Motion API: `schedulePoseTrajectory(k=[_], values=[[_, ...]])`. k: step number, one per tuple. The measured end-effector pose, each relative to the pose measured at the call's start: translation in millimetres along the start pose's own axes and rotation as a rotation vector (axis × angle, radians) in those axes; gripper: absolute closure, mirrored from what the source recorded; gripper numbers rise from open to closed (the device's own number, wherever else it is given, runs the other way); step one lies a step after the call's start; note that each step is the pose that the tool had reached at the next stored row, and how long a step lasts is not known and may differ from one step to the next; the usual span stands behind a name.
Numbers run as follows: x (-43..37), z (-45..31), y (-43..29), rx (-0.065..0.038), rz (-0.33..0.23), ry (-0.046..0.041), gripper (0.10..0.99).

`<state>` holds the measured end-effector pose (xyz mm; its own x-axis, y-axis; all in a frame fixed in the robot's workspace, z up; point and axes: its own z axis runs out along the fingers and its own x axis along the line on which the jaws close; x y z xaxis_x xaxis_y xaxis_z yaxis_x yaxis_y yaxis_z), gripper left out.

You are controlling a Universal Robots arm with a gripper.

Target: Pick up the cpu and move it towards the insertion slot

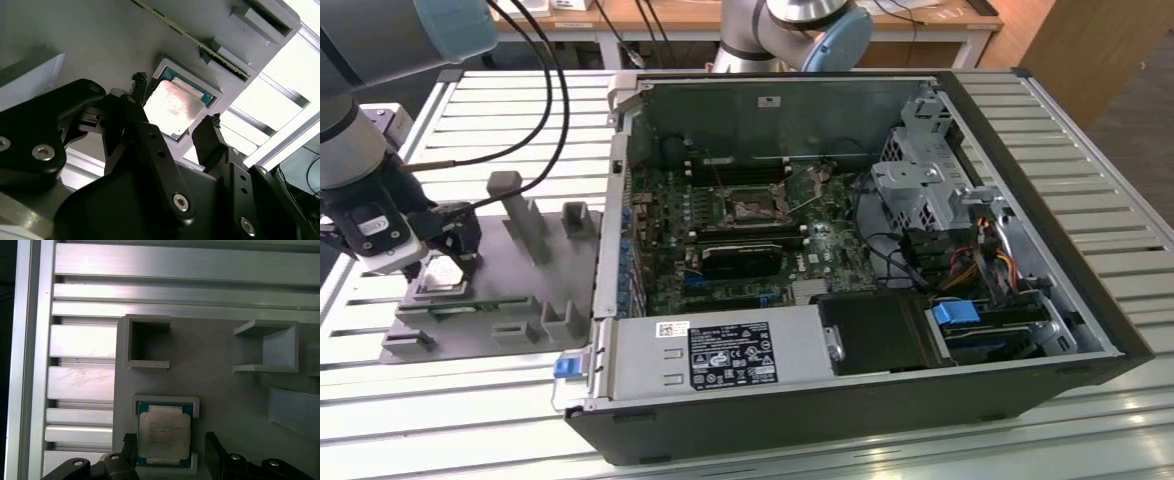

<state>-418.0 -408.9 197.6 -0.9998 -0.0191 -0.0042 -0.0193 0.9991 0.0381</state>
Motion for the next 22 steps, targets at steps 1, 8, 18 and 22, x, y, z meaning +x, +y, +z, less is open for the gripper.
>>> schedulePoseTrajectory(k=[1,8,18,22], values=[[0.0,0.1,0.0,0.0,0.0,-0.0001,0.439],[1.8,5.7,1.7,-0.001,0.0,-0.0001,0.439],[4.8,12.0,4.8,-0.001,0.0,0.0001,0.439],[4.9,16.8,5.6,-0.001,0.0,-0.0001,0.439]])
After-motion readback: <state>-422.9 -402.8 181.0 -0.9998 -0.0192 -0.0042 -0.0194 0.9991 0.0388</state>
